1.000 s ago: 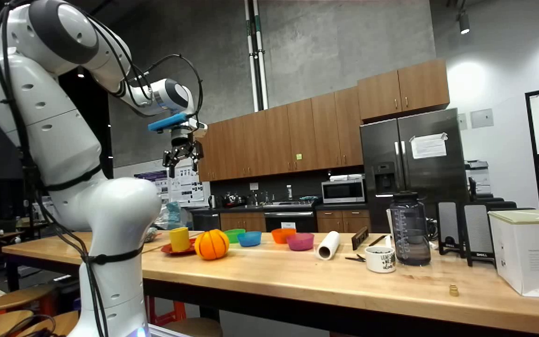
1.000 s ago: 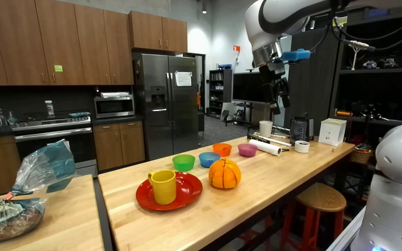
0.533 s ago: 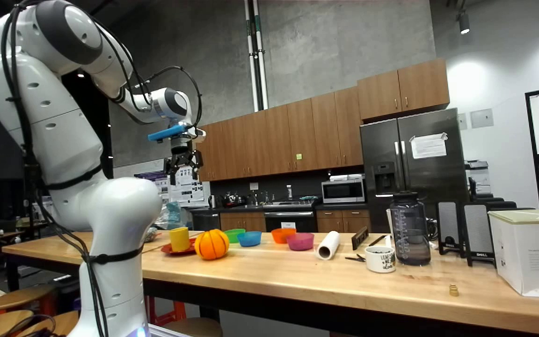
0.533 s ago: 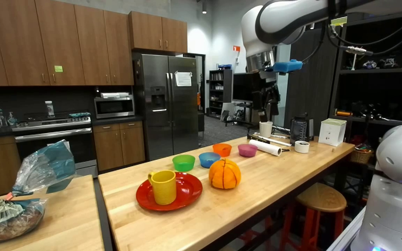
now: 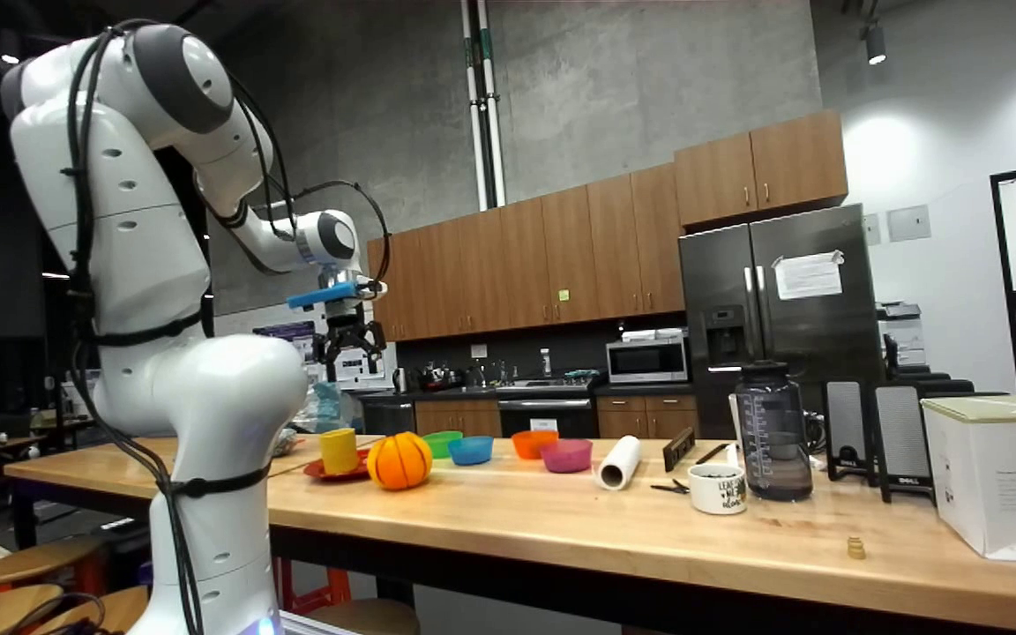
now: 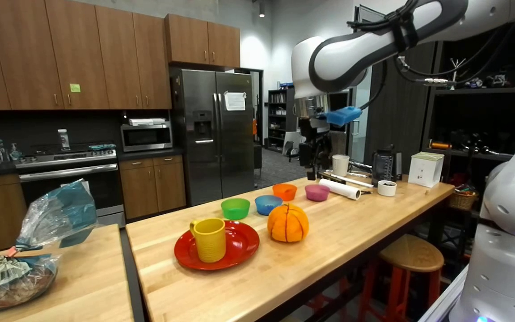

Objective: Put the blue bowl in the green bowl.

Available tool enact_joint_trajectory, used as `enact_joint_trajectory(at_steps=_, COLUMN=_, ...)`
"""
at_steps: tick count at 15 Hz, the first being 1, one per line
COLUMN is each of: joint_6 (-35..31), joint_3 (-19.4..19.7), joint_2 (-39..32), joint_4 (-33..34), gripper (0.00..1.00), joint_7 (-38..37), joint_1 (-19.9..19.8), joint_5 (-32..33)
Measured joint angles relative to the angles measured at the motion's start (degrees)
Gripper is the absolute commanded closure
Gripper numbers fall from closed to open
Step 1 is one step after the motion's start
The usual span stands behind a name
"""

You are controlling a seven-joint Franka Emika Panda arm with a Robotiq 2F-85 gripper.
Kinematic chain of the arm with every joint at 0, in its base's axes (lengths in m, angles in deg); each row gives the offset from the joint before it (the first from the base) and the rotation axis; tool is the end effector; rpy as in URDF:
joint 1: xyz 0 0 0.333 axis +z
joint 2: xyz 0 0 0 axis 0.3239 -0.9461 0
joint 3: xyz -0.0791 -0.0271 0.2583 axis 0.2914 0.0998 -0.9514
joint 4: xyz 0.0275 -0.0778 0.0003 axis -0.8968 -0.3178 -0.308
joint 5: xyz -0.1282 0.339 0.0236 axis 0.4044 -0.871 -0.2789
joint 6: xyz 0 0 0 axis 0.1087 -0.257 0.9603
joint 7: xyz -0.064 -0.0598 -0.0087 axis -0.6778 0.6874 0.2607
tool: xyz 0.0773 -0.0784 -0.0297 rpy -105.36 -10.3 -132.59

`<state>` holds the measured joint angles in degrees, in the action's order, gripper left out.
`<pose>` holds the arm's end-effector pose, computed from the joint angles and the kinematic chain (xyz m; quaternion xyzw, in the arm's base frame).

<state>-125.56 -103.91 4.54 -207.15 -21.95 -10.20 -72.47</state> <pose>0.3754 0.1642 0.4332 0.9877 0.1412 -0.0403 0.0538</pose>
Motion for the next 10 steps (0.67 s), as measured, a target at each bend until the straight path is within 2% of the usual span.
enact_joint_trajectory(at_steps=5, joint_6=-8.8, joint_3=-0.1, joint_2=-7.0, joint_4=0.5, gripper=0.00, joint_7=0.2, joint_1=0.0, joint_5=2.2)
enact_joint_trajectory(at_steps=10, joint_6=-14.4, joint_3=-0.2, joint_2=-14.3, joint_4=3.8, gripper=0.00, joint_7=0.2, joint_1=0.2, joint_5=4.6)
